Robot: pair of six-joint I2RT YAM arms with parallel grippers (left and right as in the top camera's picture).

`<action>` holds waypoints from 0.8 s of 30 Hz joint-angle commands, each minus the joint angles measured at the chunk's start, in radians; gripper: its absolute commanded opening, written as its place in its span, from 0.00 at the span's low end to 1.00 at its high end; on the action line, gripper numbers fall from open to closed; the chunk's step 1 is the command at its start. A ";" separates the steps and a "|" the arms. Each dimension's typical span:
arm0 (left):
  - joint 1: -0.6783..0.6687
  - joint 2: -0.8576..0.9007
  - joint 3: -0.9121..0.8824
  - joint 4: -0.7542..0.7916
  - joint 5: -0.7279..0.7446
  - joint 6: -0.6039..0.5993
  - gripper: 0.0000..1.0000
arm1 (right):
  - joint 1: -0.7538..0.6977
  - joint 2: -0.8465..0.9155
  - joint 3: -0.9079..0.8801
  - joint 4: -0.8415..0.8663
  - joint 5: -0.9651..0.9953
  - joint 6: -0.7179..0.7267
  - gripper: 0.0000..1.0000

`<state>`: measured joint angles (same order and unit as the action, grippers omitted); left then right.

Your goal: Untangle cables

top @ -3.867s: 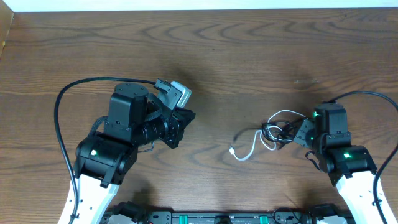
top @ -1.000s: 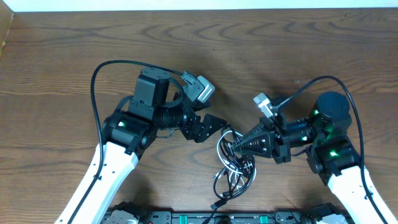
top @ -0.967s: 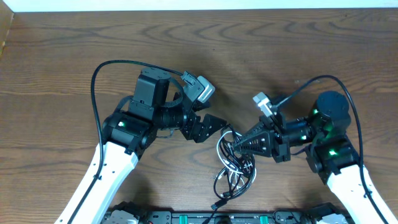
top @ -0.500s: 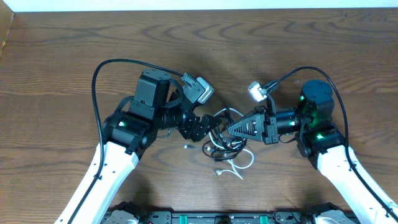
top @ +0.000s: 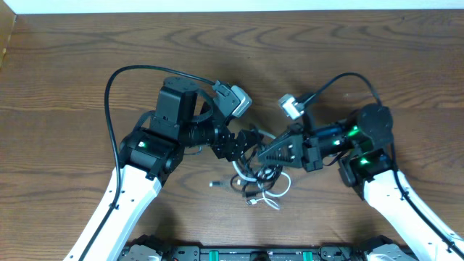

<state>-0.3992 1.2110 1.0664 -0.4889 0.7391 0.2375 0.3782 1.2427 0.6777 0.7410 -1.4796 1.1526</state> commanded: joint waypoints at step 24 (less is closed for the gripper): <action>0.048 0.095 0.001 0.056 -0.091 -0.078 0.70 | 0.105 -0.008 0.010 0.591 -0.038 0.440 0.01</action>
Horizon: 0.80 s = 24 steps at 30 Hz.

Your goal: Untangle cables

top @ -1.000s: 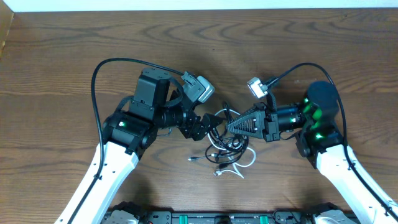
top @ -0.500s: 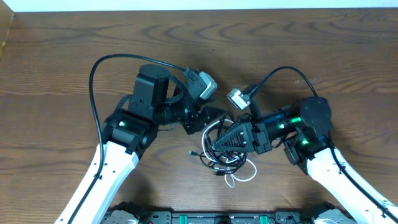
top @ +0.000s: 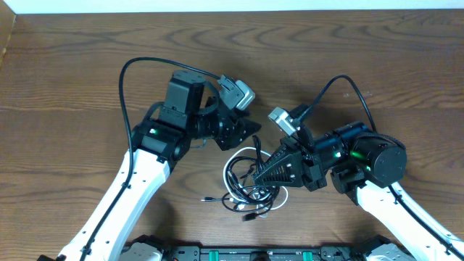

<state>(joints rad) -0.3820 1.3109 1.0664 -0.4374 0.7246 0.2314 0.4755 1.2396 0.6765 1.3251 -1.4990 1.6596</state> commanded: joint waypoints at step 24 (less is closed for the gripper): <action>0.355 -0.023 0.002 -0.385 0.080 -0.393 0.98 | -0.152 0.258 -0.003 -0.560 0.447 -0.695 0.01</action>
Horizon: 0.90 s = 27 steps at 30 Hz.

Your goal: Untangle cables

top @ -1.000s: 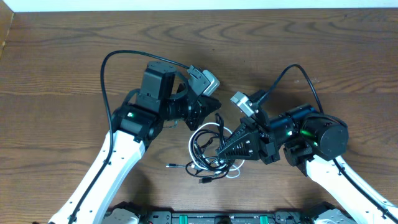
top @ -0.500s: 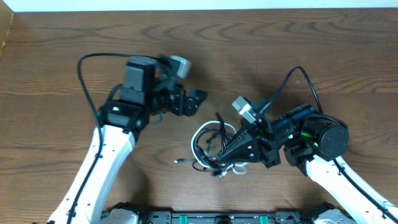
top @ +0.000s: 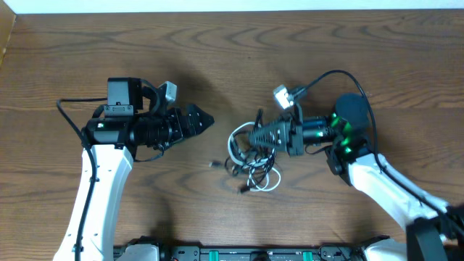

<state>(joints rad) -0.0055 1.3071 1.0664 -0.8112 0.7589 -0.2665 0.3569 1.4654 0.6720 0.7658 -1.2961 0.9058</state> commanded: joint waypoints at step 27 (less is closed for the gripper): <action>-0.649 -0.089 -0.018 0.322 -0.764 -0.039 0.98 | -0.043 0.037 0.014 0.234 0.427 0.793 0.01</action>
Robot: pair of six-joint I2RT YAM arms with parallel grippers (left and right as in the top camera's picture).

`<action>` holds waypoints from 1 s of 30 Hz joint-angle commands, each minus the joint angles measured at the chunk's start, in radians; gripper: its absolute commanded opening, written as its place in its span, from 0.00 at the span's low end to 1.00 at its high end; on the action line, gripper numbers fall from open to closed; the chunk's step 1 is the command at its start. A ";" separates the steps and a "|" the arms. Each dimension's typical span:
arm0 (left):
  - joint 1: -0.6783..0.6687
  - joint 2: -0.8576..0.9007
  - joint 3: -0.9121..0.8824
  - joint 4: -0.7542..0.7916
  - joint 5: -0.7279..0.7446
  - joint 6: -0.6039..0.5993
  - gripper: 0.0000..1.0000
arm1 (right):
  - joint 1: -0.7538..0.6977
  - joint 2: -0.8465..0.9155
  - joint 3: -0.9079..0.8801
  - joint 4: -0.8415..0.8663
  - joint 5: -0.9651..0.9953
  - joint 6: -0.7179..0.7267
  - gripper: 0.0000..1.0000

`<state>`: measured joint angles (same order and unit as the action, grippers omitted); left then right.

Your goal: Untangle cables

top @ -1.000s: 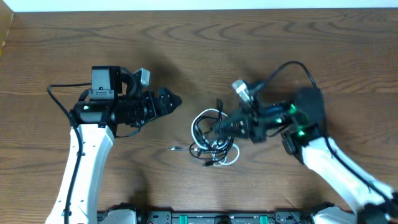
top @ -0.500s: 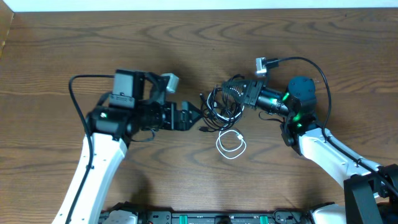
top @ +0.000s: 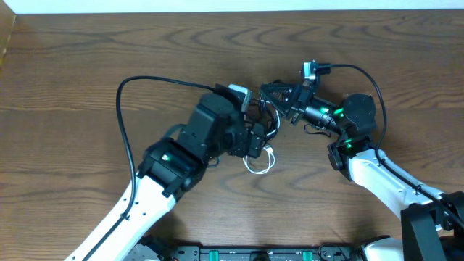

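The tangle of cables [top: 267, 119] lies mid-table, black strands on top and a white loop [top: 259, 164] sticking out below. My right gripper [top: 274, 93] reaches in from the right at the tangle's upper edge and is shut on black strands drawn up toward it. From the lower left, my left gripper [top: 255, 139] comes in against the tangle's left side, just above the white loop. The left arm hides its fingers, so their state does not show.
The brown wooden table [top: 87, 58] carries nothing else. Each arm's own black lead arcs over the table, the left one [top: 145, 81] at upper left and the right one [top: 355, 69] at upper right. A pale wall edge runs along the top.
My right gripper has moved up and a little right with the tangle, which now lies higher on the table. My left gripper, then well off to the left, is now against the tangle.
Both grippers met at the tangle in mid-table. Then my left gripper sat above it while the right stayed in it. Then the left arm stood far to the left, and the right alone was on the cables. Now both are on the tangle, further up.
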<state>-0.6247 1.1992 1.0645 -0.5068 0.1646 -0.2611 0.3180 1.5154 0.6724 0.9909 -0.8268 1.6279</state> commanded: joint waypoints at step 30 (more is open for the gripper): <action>-0.068 0.051 -0.016 0.100 -0.203 -0.048 0.07 | -0.240 -0.013 0.014 0.067 -0.175 0.117 0.02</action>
<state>-0.6975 1.3056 1.0622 -0.3923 -0.0097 -0.2966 0.1013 1.5154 0.6724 1.0485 -1.0191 1.7721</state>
